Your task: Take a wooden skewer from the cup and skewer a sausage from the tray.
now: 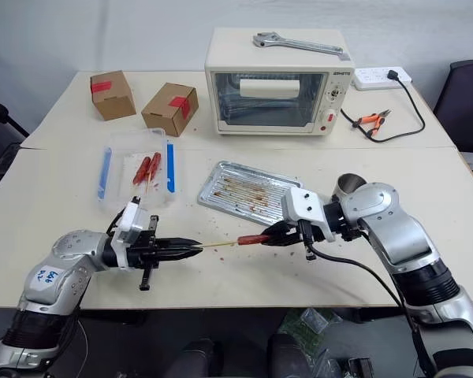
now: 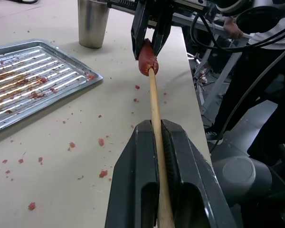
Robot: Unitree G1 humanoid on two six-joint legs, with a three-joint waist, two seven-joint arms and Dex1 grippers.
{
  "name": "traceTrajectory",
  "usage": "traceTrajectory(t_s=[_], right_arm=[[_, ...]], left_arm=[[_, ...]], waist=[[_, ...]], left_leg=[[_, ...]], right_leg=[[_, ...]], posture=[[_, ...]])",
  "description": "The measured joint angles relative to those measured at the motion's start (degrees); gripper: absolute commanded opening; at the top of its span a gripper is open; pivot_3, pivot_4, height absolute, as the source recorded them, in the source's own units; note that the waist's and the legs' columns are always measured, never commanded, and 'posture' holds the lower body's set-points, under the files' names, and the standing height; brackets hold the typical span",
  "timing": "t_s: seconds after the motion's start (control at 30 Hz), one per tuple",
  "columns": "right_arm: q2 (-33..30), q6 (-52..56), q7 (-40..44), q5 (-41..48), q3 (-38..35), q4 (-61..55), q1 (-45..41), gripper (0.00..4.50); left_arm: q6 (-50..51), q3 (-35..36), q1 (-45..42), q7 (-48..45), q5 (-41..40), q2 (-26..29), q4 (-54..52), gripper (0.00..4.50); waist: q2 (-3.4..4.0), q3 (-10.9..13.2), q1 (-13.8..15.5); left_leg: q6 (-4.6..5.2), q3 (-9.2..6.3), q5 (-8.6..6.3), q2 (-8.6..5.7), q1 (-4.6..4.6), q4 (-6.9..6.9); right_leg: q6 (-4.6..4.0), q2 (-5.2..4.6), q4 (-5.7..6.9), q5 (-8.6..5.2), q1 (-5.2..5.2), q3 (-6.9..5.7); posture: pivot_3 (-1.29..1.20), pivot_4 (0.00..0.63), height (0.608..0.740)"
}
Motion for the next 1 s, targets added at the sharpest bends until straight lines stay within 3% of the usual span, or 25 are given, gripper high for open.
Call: traceTrajectory(t_s=[0.9,1.0], right_arm=[[3.43,9.09,-2.41,-2.97,0.64,-2.76,-1.66,0.22],[2.12,8.93,-1.31,-1.34,-0.66,-3.56,0.1,1.15]], left_arm=[[-0.34,-2.25,-2.5,2.96,5.13,-7.57,2.09,0.0],[-0.34,-2.95,-2.36,2.97,5.03,-7.54,1.65,0.0]], waist=[[0.0,0.0,0.04],[-0.01,-0.01,0.1]], left_leg=[[0.0,0.01,0.0,-0.02,0.0,0.05],[0.0,0.0,0.0,-0.02,0.0,0.05]], right_leg=[[0.0,0.01,0.07,0.0,-0.01,0.01],[0.0,0.01,0.06,0.0,0.0,0.01]], posture=[[0.0,0.15,0.74],[0.0,0.15,0.74]])
